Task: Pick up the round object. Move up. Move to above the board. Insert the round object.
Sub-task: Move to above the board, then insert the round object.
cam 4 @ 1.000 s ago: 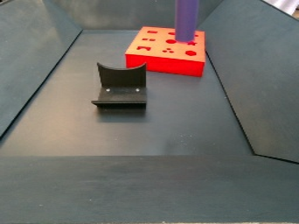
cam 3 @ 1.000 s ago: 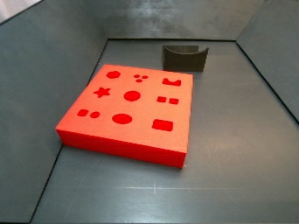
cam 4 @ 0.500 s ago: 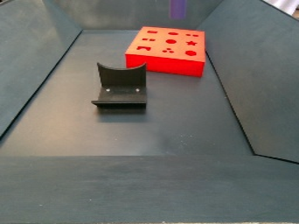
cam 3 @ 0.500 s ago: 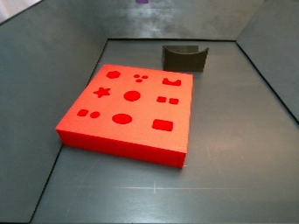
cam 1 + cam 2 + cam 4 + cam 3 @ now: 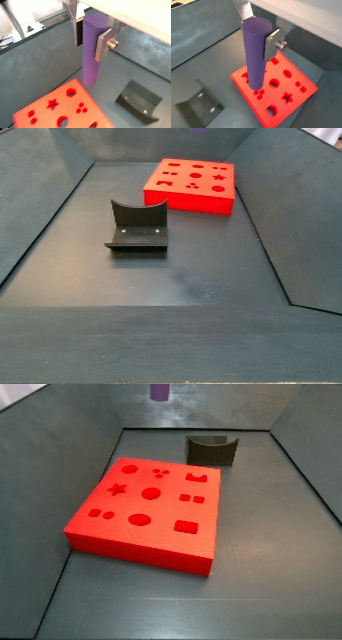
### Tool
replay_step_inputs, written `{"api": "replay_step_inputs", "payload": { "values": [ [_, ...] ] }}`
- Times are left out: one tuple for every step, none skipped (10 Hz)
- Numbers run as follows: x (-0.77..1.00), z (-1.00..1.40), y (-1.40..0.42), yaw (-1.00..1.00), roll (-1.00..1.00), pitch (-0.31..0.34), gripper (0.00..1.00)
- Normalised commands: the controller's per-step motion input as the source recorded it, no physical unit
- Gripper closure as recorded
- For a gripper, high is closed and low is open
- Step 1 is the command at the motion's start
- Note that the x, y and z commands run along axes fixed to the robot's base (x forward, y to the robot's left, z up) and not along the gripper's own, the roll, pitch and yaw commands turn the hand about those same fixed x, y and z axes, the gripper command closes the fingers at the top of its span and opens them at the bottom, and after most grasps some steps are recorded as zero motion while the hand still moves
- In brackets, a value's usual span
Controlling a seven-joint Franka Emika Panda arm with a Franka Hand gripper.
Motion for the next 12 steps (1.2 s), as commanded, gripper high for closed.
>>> {"api": "replay_step_inputs", "payload": {
  "values": [
    [-0.01, 0.08, -1.0, 0.01, 0.0, 0.042, 1.0],
    [0.0, 0.08, -1.0, 0.01, 0.0, 0.058, 1.0],
    [0.03, 0.08, -1.0, 0.0, -0.01, 0.073, 1.0],
    [0.06, 0.06, -0.68, 0.0, 0.01, 0.096, 1.0],
    [0.07, 0.05, -0.49, 0.01, 0.01, 0.107, 1.0],
    [0.07, 0.04, -0.29, 0.01, 0.02, 0.114, 1.0],
    [-0.23, -1.0, 0.56, -0.16, 0.0, 0.0, 1.0],
    [-0.22, -1.0, 0.55, -0.13, 0.0, 0.0, 1.0],
    [-0.19, -1.0, 0.53, -0.13, 0.0, 0.0, 1.0],
    [-0.15, -1.0, 0.29, -0.14, 0.0, -0.004, 1.0],
    [-0.05, -0.94, 0.0, -0.11, -0.09, -0.083, 1.0],
    [-0.04, -0.87, -0.05, -0.1, -0.09, -0.12, 1.0]
  ]
}}
